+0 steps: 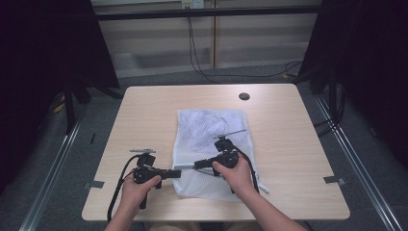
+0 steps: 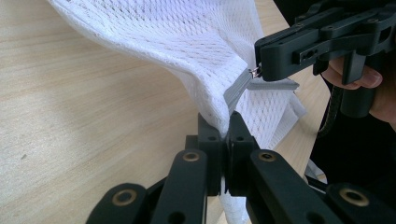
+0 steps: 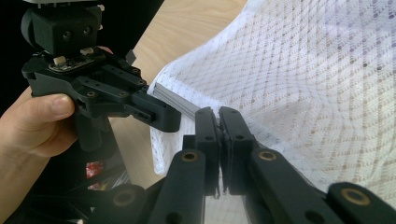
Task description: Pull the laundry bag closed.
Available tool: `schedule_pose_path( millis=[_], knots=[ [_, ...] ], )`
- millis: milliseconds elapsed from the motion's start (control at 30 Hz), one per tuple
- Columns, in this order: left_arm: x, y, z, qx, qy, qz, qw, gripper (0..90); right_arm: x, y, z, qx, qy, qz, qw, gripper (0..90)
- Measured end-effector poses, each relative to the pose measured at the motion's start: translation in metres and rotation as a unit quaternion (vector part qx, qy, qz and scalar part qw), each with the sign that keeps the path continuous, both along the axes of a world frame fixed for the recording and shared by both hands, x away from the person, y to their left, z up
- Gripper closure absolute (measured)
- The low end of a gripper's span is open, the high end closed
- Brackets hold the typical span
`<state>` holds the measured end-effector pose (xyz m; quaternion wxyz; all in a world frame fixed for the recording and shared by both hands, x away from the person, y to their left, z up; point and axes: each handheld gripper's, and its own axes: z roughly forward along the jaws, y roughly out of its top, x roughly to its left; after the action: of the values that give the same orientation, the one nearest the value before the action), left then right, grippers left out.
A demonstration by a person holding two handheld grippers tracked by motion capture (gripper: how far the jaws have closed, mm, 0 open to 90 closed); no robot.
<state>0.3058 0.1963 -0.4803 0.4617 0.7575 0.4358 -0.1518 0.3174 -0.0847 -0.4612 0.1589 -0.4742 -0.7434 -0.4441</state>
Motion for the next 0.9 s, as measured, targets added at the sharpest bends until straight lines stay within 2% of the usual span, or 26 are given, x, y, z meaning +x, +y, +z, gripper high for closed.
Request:
schedule_pose_path(
  millis=[500, 567, 700, 900],
  knots=[
    [0.001, 0.0018, 0.0003, 0.0, 0.004, -0.005, 1.0, 87.8, -0.0008, 0.0004, -0.0006, 0.004, 0.001, 0.002, 1.0, 87.0],
    [0.0004, 0.0018, 0.0009, -0.003, 0.008, 0.003, 1.0, 87.8, -0.001, 0.0, -0.0006, 0.002, -0.002, 0.002, 1.0, 87.0],
    [0.0017, 0.0064, 0.0015, -0.001, 0.003, 0.002, 1.0, 87.8, -0.0006, -0.0049, -0.0014, 0.001, 0.002, -0.006, 1.0, 87.0],
    [0.0012, 0.0049, 0.0012, -0.006, 0.009, 0.004, 0.9999, 87.7, -0.0008, -0.0086, -0.0008, 0.0, 0.002, -0.006, 1.0, 87.0]
  ],
)
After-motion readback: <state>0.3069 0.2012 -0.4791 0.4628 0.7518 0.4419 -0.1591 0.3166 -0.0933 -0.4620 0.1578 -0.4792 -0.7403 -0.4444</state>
